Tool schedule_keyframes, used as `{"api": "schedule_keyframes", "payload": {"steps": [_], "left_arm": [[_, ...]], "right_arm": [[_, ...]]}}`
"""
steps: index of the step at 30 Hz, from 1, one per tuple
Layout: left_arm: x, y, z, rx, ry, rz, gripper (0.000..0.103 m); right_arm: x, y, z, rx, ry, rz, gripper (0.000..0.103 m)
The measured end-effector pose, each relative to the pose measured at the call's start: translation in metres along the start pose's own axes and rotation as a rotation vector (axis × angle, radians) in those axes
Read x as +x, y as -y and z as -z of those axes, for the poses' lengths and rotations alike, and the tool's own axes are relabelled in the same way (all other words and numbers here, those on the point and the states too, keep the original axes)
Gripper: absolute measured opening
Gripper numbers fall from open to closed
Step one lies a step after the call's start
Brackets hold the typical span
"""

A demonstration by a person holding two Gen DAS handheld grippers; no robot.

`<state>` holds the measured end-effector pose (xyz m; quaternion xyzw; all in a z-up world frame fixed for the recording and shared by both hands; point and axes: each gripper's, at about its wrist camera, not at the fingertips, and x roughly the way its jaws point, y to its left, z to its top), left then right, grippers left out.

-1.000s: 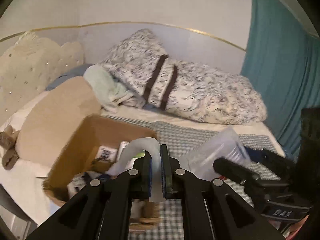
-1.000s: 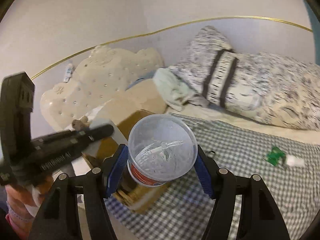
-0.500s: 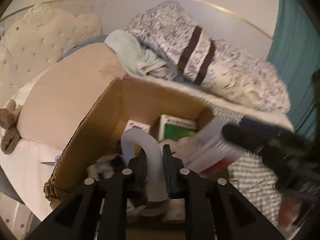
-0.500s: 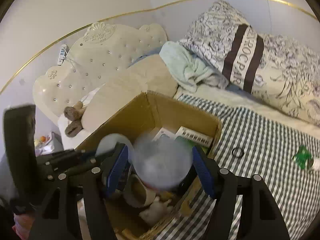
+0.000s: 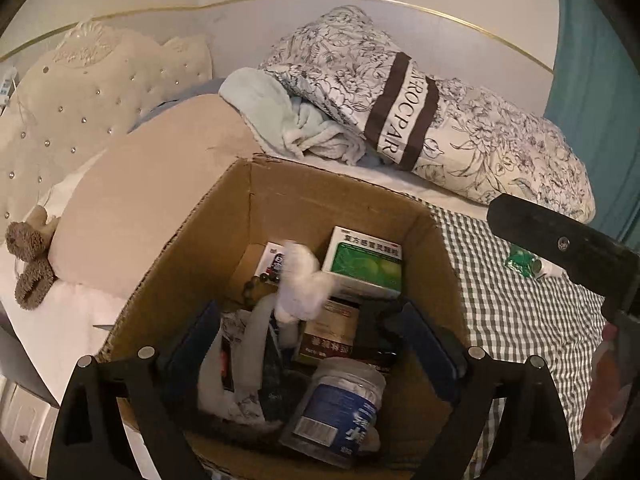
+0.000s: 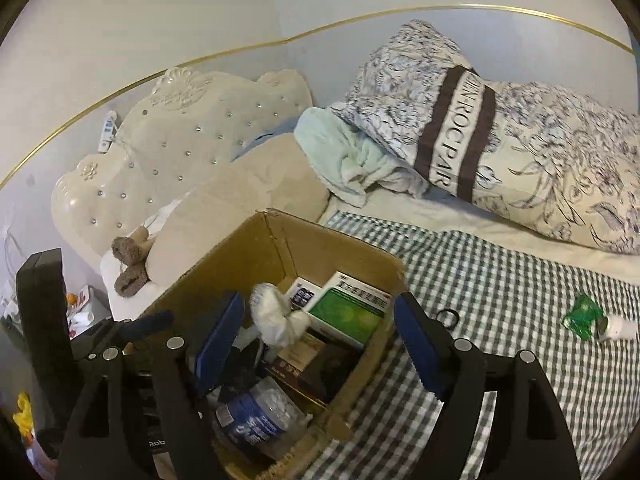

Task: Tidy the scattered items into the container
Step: 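Carry the container in the right tool while the left tool carries the strip into the box, then withdraw both open tools from the box back over the bed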

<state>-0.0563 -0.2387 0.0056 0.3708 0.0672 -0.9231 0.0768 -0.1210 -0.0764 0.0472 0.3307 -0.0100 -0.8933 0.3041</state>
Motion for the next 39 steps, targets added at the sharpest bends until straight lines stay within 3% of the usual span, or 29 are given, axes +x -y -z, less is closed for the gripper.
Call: {"api": "schedule_keyframes", "payload": {"steps": [10, 19, 27, 33, 39], "left_arm": [[-0.025, 0.031, -0.001, 0.018, 0.04, -0.021, 0.098], [-0.053, 0.069, 0.003, 0.038, 0.122, -0.059, 0.103], [-0.067, 0.129, 0.01, 0.106, 0.166, -0.002, 0.103], [-0.051, 0.176, 0.019, 0.168, 0.138, 0.058, 0.103], [-0.003, 0.206, 0.024, 0.193, 0.057, 0.086, 0.103]], "right_arm": [[-0.053, 0.039, 0.01, 0.014, 0.072, 0.093, 0.082], [-0.117, 0.089, 0.045, -0.081, 0.164, 0.374, 0.091], [-0.178, 0.163, 0.083, 0.034, 0.213, 0.514, 0.101], [-0.197, 0.209, 0.101, 0.121, 0.206, 0.556, 0.101], [-0.173, 0.242, 0.113, 0.15, 0.147, 0.572, 0.101]]}}
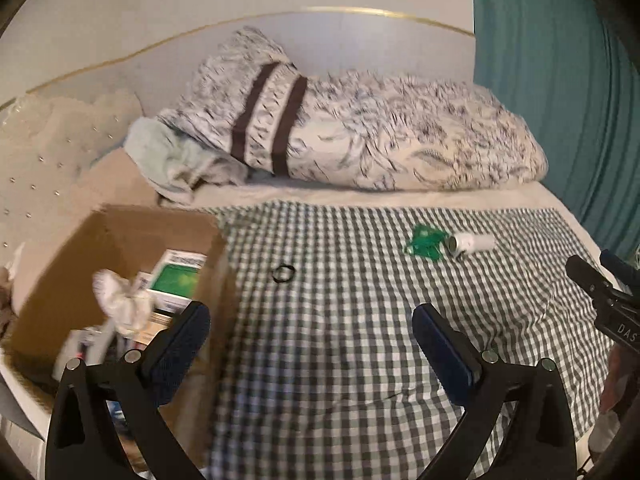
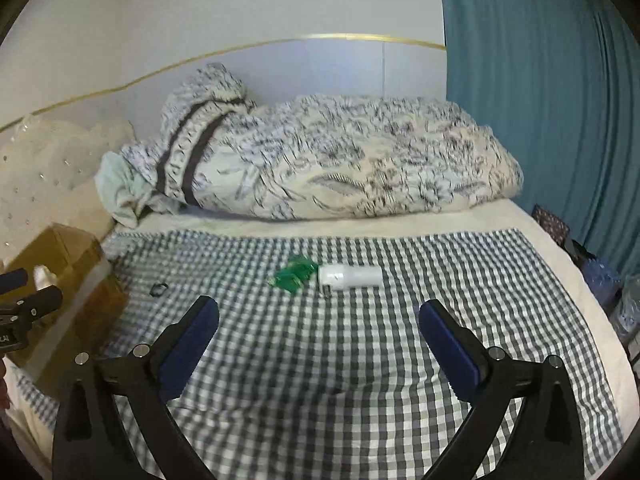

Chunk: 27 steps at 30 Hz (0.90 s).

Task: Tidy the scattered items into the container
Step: 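Withdraw both open tools from the box back over the bed, then reach the right tool to the green packet while the left tool approaches the black rubber ring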

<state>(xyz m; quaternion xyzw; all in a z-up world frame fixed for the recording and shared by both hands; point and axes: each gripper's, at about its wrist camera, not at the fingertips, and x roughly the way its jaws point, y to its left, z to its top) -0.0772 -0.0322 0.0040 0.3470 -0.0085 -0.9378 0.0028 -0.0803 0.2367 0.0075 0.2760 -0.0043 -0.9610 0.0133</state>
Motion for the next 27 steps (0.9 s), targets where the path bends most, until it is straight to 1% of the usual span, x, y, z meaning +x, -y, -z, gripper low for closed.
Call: {"api": "schedule_keyframes", "payload": {"steps": [3, 6, 8, 10, 12, 16, 19, 23, 27], "left_arm": [[0.032, 0.003, 0.004, -0.013, -0.049, 0.002, 0.103], [0.067, -0.001, 0.007, -0.055, -0.104, 0.03, 0.103], [0.09, -0.002, 0.009, -0.073, -0.137, 0.034, 0.103], [0.109, -0.003, 0.008, -0.096, -0.15, 0.051, 0.103], [0.125, -0.006, 0.008, -0.11, -0.16, 0.05, 0.103], [0.159, -0.014, 0.005, -0.12, -0.171, -0.03, 0.103], [0.181, -0.019, 0.008, -0.127, -0.178, -0.083, 0.103], [0.21, -0.02, 0.008, -0.114, -0.194, -0.123, 0.103], [0.235, -0.023, 0.006, -0.149, -0.207, -0.184, 0.103]], "right_arm": [[0.031, 0.005, 0.007, 0.029, -0.055, -0.016, 0.101], [0.06, 0.004, 0.014, 0.071, -0.099, -0.05, 0.101], [0.078, -0.002, 0.016, 0.08, -0.123, -0.065, 0.101], [0.095, -0.013, 0.017, 0.071, -0.153, -0.074, 0.101], [0.114, -0.025, 0.018, 0.057, -0.185, -0.084, 0.101], [0.149, -0.04, 0.016, 0.056, -0.217, -0.102, 0.101], [0.18, -0.049, 0.015, 0.072, -0.259, -0.107, 0.101], [0.213, -0.056, 0.013, 0.069, -0.3, -0.075, 0.101], [0.238, -0.058, 0.009, 0.07, -0.323, -0.039, 0.101]]}}
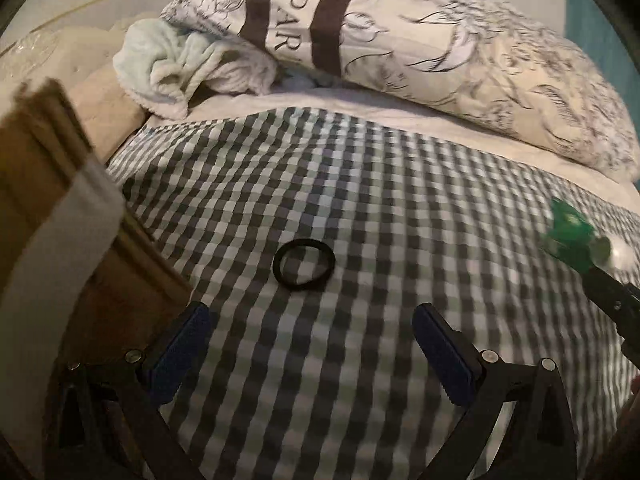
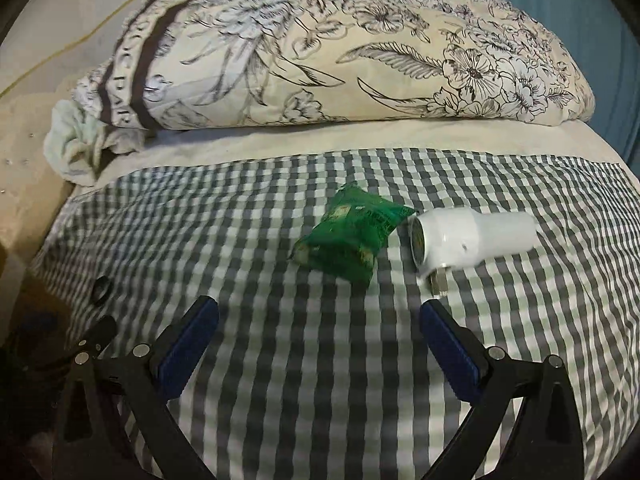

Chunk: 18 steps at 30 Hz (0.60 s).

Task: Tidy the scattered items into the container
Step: 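Reach the right tool to the green packet while the left tool approaches the black rubber ring, then grasp the green packet with the right tool while the left tool grasps the black ring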

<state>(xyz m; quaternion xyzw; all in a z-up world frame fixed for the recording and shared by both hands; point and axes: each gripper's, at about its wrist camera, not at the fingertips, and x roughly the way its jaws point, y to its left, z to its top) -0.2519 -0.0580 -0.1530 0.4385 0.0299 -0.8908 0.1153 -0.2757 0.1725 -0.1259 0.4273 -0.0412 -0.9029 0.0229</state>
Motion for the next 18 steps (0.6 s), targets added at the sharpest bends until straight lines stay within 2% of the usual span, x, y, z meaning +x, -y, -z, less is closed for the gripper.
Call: {"api": "schedule_keyframes", "payload": {"steps": [6, 11, 16, 17, 18], "left_arm": [[0.032, -0.004, -0.004, -0.065, -0.044, 0.009, 0.103], [0.045, -0.006, -0.012, -0.113, -0.055, 0.017, 0.103], [0.05, -0.006, -0.018, -0.121, -0.057, 0.017, 0.103], [0.051, -0.007, -0.019, -0.122, -0.054, 0.021, 0.103], [0.052, -0.008, -0.019, -0.124, -0.051, 0.024, 0.103]], "right_arm": [[0.023, 0.0, -0.01, -0.001, -0.015, 0.02, 0.101], [0.049, 0.006, -0.022, 0.044, -0.038, 0.014, 0.1], [0.069, 0.004, -0.038, 0.036, -0.039, 0.056, 0.1], [0.072, 0.003, -0.04, 0.033, -0.035, 0.068, 0.099], [0.074, 0.002, -0.042, 0.031, -0.036, 0.086, 0.093]]}}
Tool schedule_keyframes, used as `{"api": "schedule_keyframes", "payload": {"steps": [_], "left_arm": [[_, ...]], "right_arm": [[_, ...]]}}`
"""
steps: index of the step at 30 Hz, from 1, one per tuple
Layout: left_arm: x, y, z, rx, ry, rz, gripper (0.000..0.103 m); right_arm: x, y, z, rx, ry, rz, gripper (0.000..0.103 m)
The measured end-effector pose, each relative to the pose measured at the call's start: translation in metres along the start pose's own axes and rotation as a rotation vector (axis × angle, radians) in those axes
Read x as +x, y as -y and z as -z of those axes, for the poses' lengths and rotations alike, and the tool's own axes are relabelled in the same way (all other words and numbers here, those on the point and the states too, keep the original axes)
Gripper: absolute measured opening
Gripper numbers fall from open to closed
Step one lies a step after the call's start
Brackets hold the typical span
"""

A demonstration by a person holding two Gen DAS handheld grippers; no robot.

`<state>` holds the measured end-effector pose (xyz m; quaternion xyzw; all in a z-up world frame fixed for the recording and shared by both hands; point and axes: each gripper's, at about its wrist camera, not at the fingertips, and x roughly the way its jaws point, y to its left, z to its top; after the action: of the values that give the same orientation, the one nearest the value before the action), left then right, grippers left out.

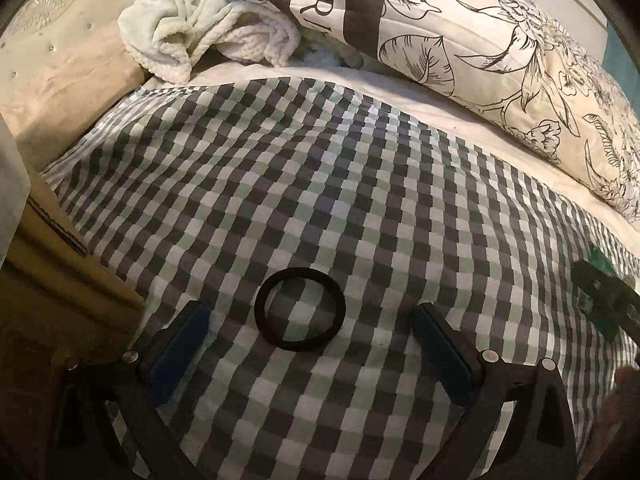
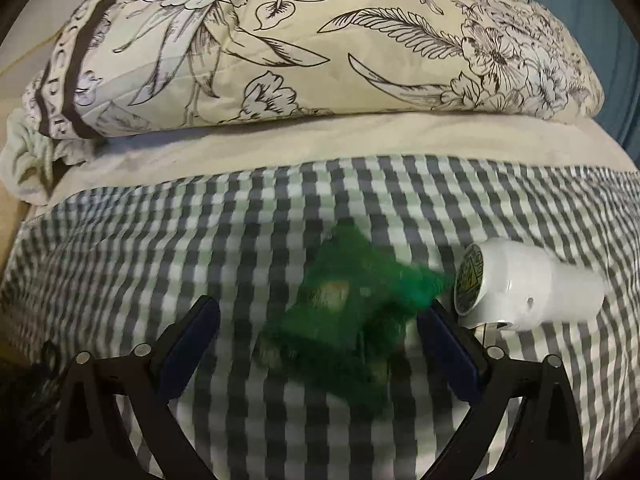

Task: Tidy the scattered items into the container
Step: 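Grasp the green packet with the right tool while the left tool grasps the black ring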

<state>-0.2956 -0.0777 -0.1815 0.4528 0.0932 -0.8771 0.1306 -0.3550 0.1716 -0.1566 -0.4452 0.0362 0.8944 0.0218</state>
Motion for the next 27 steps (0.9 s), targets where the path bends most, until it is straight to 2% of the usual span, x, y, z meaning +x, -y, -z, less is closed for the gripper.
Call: {"api": "schedule_keyframes", "payload": {"steps": [1, 3, 4, 5, 6, 7, 8, 9, 10, 11, 16, 19, 27], "left_arm": [[0.0, 0.0, 0.0, -0.002, 0.002, 0.002, 0.103], [-0.002, -0.003, 0.001, -0.011, 0.013, 0.017, 0.098], [-0.004, -0.005, 0.0, -0.02, 0.021, 0.029, 0.088], [-0.008, -0.008, 0.001, -0.031, 0.038, 0.03, 0.069], [-0.011, -0.01, 0.002, -0.037, 0.052, 0.029, 0.06], [-0.013, -0.011, 0.002, -0.031, 0.057, 0.028, 0.043], [-0.014, -0.011, 0.002, -0.019, 0.059, 0.024, 0.034], [-0.014, -0.012, 0.003, -0.013, 0.058, 0.022, 0.03], [-0.015, -0.014, 0.003, -0.017, 0.06, 0.022, 0.017], [-0.016, -0.015, 0.003, -0.022, 0.054, 0.028, 0.009], [-0.033, -0.019, 0.012, -0.032, 0.018, 0.098, 0.006], [-0.05, -0.014, 0.02, -0.009, 0.024, 0.104, 0.006], [-0.113, -0.012, 0.038, 0.043, 0.063, 0.178, 0.006]], "right_arm": [[0.002, 0.0, -0.001, -0.001, -0.002, 0.029, 0.088], [0.0, 0.001, -0.001, 0.003, 0.014, 0.047, 0.066], [-0.002, 0.003, -0.001, 0.008, 0.02, 0.045, 0.061], [-0.003, 0.004, -0.001, 0.01, 0.021, 0.042, 0.058], [-0.004, 0.005, -0.001, 0.007, 0.019, 0.041, 0.055], [-0.005, 0.005, 0.0, -0.002, 0.019, 0.043, 0.051], [-0.008, 0.004, 0.001, -0.013, 0.022, 0.043, 0.045], [-0.01, 0.004, 0.002, -0.024, 0.021, 0.041, 0.042], [-0.014, 0.003, 0.004, -0.035, 0.022, 0.04, 0.041], [-0.019, 0.002, 0.006, -0.046, 0.025, 0.039, 0.041], [-0.057, 0.004, 0.021, -0.098, 0.056, 0.024, 0.041], [-0.078, 0.008, 0.027, -0.098, 0.056, -0.016, 0.041], [-0.153, 0.01, 0.056, -0.137, 0.107, -0.066, 0.04]]}}
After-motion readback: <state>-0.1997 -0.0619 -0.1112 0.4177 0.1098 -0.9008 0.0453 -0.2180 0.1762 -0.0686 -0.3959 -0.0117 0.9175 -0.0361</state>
